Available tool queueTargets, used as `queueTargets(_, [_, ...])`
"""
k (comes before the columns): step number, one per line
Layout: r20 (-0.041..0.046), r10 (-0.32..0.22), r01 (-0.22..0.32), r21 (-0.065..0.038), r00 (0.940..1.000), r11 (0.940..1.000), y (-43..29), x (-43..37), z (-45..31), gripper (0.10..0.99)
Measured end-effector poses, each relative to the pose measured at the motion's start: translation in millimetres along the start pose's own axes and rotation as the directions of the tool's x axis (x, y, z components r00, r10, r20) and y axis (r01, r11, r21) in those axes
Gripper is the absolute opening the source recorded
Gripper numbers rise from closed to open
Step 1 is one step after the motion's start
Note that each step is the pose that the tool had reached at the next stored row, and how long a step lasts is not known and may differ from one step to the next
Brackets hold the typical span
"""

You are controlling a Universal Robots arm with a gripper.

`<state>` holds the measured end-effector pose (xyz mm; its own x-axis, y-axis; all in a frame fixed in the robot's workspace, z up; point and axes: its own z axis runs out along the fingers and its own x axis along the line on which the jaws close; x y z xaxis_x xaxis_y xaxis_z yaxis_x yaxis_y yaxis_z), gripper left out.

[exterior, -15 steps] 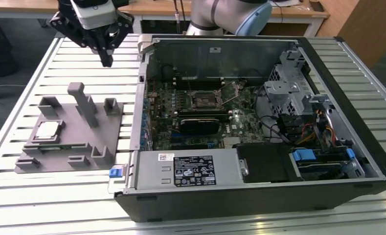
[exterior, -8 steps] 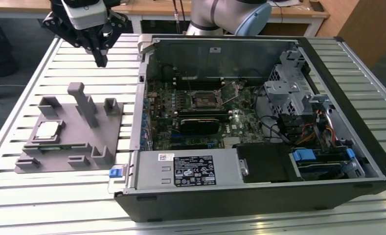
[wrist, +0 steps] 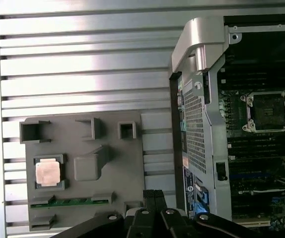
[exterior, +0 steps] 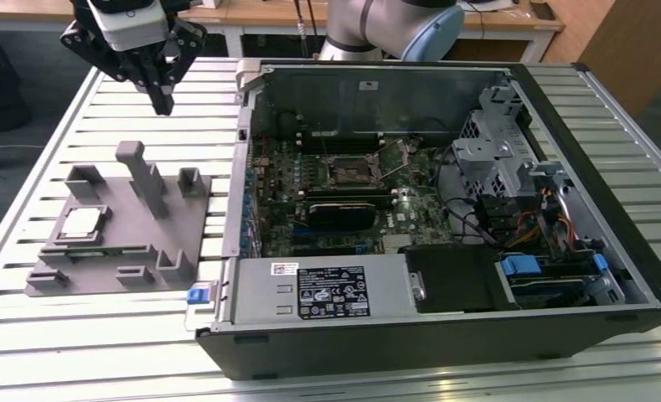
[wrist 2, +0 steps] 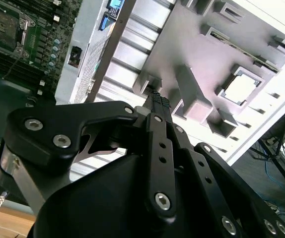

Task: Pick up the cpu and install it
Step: 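Reach for the cpu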

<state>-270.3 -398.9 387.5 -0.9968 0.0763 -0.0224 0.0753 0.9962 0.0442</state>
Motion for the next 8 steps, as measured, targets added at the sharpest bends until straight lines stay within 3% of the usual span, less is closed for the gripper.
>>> queueTargets(8, [-0.0001, 0.0, 0.0, 0.0, 1.0, 1.0, -0.9, 11.0, 0.1, 0.106])
